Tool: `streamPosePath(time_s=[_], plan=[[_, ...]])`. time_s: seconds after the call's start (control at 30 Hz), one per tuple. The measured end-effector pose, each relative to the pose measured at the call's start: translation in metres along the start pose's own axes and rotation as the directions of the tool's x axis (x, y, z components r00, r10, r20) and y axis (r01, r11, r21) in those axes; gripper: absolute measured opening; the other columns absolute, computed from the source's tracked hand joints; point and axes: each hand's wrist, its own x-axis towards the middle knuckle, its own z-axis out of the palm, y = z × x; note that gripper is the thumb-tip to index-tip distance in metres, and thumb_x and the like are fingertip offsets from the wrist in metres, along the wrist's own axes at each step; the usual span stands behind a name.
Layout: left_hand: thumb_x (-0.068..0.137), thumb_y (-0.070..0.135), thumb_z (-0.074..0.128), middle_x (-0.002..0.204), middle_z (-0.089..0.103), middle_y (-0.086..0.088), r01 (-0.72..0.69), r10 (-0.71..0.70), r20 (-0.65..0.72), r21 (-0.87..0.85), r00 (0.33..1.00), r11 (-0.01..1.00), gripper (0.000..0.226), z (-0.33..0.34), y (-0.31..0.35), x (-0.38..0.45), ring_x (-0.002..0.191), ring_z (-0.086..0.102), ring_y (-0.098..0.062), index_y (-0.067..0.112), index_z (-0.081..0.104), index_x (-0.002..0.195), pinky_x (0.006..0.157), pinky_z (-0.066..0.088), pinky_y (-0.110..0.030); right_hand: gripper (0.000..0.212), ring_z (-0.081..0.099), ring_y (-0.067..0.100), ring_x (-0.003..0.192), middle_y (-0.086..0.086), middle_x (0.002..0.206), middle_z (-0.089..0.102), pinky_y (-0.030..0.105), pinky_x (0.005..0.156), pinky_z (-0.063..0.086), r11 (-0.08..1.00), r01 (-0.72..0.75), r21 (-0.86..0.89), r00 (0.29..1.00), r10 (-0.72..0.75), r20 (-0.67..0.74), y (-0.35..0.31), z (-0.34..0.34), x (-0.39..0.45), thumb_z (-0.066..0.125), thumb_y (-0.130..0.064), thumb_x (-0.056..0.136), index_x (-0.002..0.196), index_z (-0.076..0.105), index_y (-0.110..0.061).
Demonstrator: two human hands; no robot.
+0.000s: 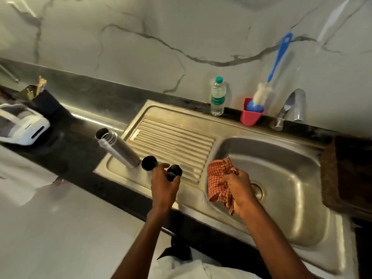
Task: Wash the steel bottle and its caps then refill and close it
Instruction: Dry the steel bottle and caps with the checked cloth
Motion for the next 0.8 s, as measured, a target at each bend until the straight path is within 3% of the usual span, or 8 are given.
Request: streamPosePath(time_s=[0.1, 0.23, 0.4, 0.63, 0.8], plan=[[0.091, 0.019, 0.082, 0.131, 0.061, -0.004, -0.017, 0.017, -0.001, 0.048, 1.000, 0.999, 0.052, -0.012, -0.012, -0.002, 0.108, 0.060, -0.011, 0.014, 0.059, 0.138, 0.084, 0.045, -0.016, 0.033, 0.072, 0.041, 0.086, 0.022, 0.094, 0.073, 0.061, 0.083, 0.060, 0.999, -0.014, -0.033, 0.998, 0.016, 0.056, 0.002, 0.019, -0.003, 0.052, 0.017, 0.082, 0.098, 0.068, -0.007], [0.093, 0.024, 0.080, 0.132, 0.059, -0.005, -0.012, 0.010, 0.026, 0.075, 1.000, 0.997, 0.054, -0.020, -0.025, 0.012, 0.112, 0.060, -0.017, 0.015, 0.059, 0.142, 0.090, 0.046, -0.027, 0.034, 0.072, 0.037, 0.082, 0.020, 0.091, 0.073, 0.056, 0.082, 0.060, 0.999, -0.004, -0.052, 0.996, 0.009, 0.085, 0.000, 0.042, -0.007, 0.051, 0.018, 0.083, 0.093, 0.067, -0.010], [0.091, 0.031, 0.082, 0.136, 0.061, -0.005, -0.022, 0.013, 0.133, 0.062, 0.991, 0.998, 0.063, -0.024, -0.032, 0.037, 0.115, 0.064, -0.019, 0.018, 0.055, 0.146, 0.094, 0.054, -0.033, 0.032, 0.072, 0.041, 0.085, 0.024, 0.094, 0.073, 0.057, 0.081, 0.059, 0.998, 0.002, -0.068, 0.999, 0.001, 0.047, -0.001, 0.064, -0.005, 0.051, 0.018, 0.082, 0.098, 0.069, -0.002], [0.094, 0.025, 0.076, 0.117, 0.065, -0.001, -0.206, 0.141, 0.258, 0.246, 0.956, 0.947, 0.032, -0.022, -0.030, 0.065, 0.105, 0.062, -0.018, 0.011, 0.070, 0.123, 0.080, 0.037, -0.023, 0.033, 0.071, 0.042, 0.084, 0.025, 0.094, 0.072, 0.058, 0.082, 0.059, 0.999, 0.013, -0.033, 1.000, -0.014, -0.019, -0.003, 0.088, 0.002, 0.048, 0.019, 0.082, 0.094, 0.069, -0.004], [0.094, 0.016, 0.076, 0.113, 0.068, -0.005, -0.304, 0.227, 0.296, 0.249, 0.928, 0.920, 0.021, -0.017, -0.043, 0.069, 0.101, 0.059, -0.020, 0.010, 0.076, 0.114, 0.081, 0.039, -0.025, 0.032, 0.071, 0.043, 0.086, 0.027, 0.097, 0.073, 0.059, 0.083, 0.059, 1.000, 0.005, -0.004, 0.998, -0.005, -0.058, 0.003, 0.101, 0.006, 0.050, 0.019, 0.082, 0.099, 0.069, -0.001]])
